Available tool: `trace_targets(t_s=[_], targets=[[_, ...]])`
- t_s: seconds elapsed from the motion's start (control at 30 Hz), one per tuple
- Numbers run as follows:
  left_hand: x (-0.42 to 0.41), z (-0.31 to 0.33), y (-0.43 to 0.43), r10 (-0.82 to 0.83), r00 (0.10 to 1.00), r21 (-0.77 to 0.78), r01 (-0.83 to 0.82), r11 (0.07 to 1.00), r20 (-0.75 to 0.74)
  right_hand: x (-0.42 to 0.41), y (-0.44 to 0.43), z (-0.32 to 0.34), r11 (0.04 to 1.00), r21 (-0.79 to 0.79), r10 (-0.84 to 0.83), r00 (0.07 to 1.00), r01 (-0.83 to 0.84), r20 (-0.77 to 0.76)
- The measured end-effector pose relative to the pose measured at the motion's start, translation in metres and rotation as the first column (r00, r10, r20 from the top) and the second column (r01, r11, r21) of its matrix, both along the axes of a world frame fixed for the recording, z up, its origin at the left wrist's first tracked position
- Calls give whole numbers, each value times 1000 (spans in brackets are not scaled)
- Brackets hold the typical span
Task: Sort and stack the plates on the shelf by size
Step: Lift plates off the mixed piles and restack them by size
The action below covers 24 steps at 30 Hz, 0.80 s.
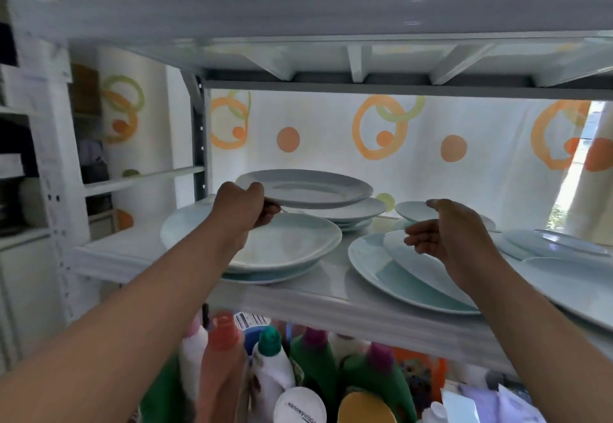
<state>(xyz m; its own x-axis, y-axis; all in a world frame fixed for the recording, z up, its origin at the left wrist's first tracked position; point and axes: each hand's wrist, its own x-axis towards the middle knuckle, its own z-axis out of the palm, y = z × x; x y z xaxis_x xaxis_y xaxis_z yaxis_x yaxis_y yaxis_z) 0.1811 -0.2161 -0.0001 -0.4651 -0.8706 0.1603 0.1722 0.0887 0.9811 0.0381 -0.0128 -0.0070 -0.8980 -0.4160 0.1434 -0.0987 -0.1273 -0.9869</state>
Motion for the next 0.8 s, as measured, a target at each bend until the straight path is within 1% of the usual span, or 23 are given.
trace_targets(t_s=[0.17,0.33,0.67,0.73,0.8], targets=[[28,-7,-22,55,996,6,-56,998,64,10,-15,-6,996,-16,82,996,-82,-28],[51,-13,-34,96,980,-35,-91,995,177,18,-26,-10,993,-43,106,994,-107,-41],[71,-18,-45,80,950,-39,-72,997,303,28,-33,-14,984,-33,173,984,-175,-51],[73,-17,-46,64,935,-63,-45,997,349,29,-33,-15,984,-32,174,984,-175,-47],[76,-17,-49,82,908,-114,-38,993,410,29,-33,-16,984,-28,176,983,-178,-44]])
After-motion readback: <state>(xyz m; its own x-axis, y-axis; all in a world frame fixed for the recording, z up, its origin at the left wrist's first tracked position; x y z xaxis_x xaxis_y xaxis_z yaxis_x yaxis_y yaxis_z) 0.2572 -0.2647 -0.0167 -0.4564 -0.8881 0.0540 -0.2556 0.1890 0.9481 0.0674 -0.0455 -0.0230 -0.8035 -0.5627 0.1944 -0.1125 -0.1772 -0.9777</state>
